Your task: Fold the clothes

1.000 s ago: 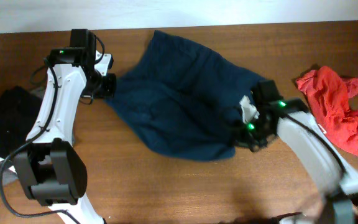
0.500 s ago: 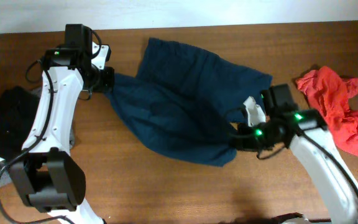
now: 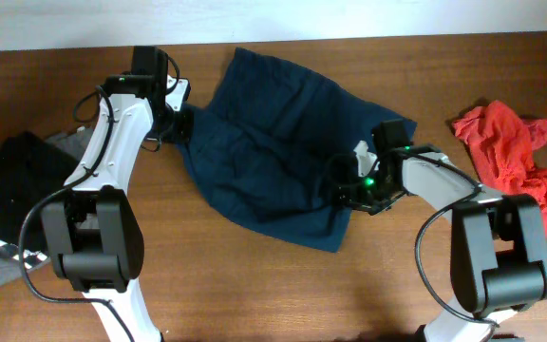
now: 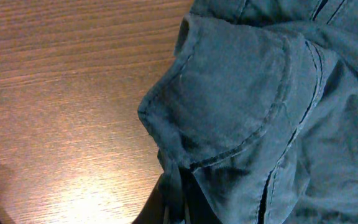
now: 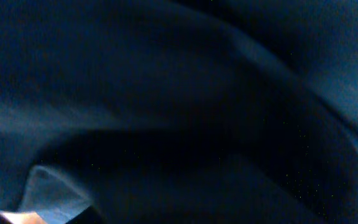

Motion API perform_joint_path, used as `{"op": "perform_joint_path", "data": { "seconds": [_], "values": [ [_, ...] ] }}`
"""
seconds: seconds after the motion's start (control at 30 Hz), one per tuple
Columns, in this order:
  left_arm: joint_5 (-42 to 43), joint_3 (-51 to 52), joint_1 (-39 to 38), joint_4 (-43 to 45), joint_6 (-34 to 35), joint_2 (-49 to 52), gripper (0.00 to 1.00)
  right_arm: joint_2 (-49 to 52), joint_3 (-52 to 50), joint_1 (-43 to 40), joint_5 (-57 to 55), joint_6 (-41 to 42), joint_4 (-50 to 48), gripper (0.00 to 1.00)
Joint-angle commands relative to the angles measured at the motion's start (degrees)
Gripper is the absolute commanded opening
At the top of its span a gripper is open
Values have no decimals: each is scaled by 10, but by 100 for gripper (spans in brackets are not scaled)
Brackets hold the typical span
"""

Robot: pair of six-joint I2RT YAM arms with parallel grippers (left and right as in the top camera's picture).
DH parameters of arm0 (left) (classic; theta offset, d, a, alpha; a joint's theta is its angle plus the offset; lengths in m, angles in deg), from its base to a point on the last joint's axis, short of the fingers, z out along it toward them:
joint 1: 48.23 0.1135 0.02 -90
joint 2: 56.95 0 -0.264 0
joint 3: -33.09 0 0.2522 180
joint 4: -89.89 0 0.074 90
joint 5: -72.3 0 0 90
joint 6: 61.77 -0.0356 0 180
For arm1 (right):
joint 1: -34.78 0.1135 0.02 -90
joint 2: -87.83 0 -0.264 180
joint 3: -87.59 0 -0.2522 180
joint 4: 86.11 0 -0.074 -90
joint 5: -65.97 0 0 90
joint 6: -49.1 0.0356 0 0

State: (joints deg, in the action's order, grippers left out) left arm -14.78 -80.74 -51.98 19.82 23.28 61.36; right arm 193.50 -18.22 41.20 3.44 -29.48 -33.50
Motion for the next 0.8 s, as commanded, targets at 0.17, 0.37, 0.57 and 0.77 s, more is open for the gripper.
{"op": "perform_joint_path", "data": {
  "seconds": [0.17,0.37,0.57,0.77],
  "values": [
    [2,-4,-2,2,-10,3,0,-81,0,-24,-11,-31,119,56],
    [2,-4,-2,1,-10,3,0,-94,-9,19,-12,-36,195,62],
    [2,-4,-2,1,-10,3,0,-93,-58,64,-28,26,159,70],
    [2,-4,-2,2,-10,3,0,-93,-63,97,-32,43,61,59]
  ]
}}
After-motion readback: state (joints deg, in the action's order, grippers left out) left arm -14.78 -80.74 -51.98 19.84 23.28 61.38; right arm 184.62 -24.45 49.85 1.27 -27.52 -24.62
